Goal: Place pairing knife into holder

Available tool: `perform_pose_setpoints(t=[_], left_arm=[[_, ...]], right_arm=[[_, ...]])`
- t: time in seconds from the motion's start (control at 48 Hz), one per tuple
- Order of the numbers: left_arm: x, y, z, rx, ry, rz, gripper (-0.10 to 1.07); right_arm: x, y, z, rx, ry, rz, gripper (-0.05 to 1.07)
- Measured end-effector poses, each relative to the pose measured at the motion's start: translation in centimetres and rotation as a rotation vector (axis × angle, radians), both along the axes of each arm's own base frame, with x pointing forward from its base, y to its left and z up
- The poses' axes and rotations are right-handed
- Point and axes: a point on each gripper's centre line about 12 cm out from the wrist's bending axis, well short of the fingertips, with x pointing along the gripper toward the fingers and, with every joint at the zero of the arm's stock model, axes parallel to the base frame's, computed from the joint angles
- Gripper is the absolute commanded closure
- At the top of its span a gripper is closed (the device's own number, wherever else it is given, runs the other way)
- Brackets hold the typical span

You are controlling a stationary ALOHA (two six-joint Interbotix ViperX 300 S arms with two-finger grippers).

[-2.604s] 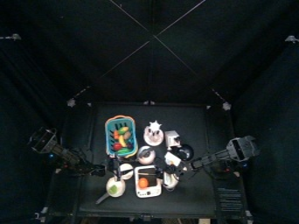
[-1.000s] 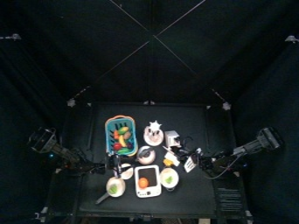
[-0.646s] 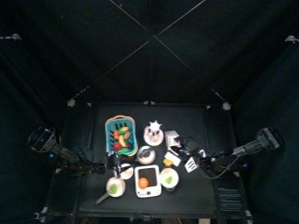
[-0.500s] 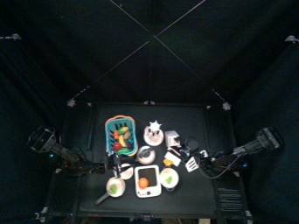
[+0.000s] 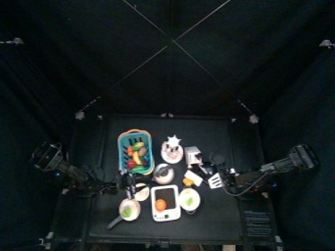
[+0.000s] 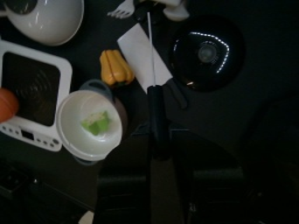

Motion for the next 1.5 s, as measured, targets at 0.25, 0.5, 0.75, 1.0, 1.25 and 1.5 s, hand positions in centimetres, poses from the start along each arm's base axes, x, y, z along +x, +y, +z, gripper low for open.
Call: perform_pose_setpoints(t=[0.25, 0.5, 0.75, 1.0, 1.25, 1.5], left_arm=[[0.0, 0.1, -0.1, 0.022, 0.012, -0.002, 0.13], [0.0, 0.2, -0.2, 0.022, 0.018, 0.004, 0.13], [-0.1, 0.4, -0.3, 0.024, 0.022, 0.012, 0.13], [-0.6, 0.8, -0.9, 0.054, 0.052, 0.013, 0.13], [-0.8, 0.8, -1.3, 0.075, 0.079, 0.002, 0.13], [-0.9, 1.0, -1.4, 0.066, 0.094, 0.021, 0.13]], right_arm=[[0.1, -1.2, -0.3, -0.008, 0.023, -0.03, 0.61], [0.4, -1.2, 0.3, 0.009, 0.004, -0.041, 0.61], [1.1, -0.8, 2.3, 0.069, -0.045, -0.053, 0.61], [1.6, -0.9, 1.7, 0.124, -0.011, -0.096, 0.61], [2.2, -1.5, 1.2, 0.148, 0.025, -0.083, 0.61], [2.5, -2.6, 0.8, 0.156, 0.056, -0.067, 0.61]])
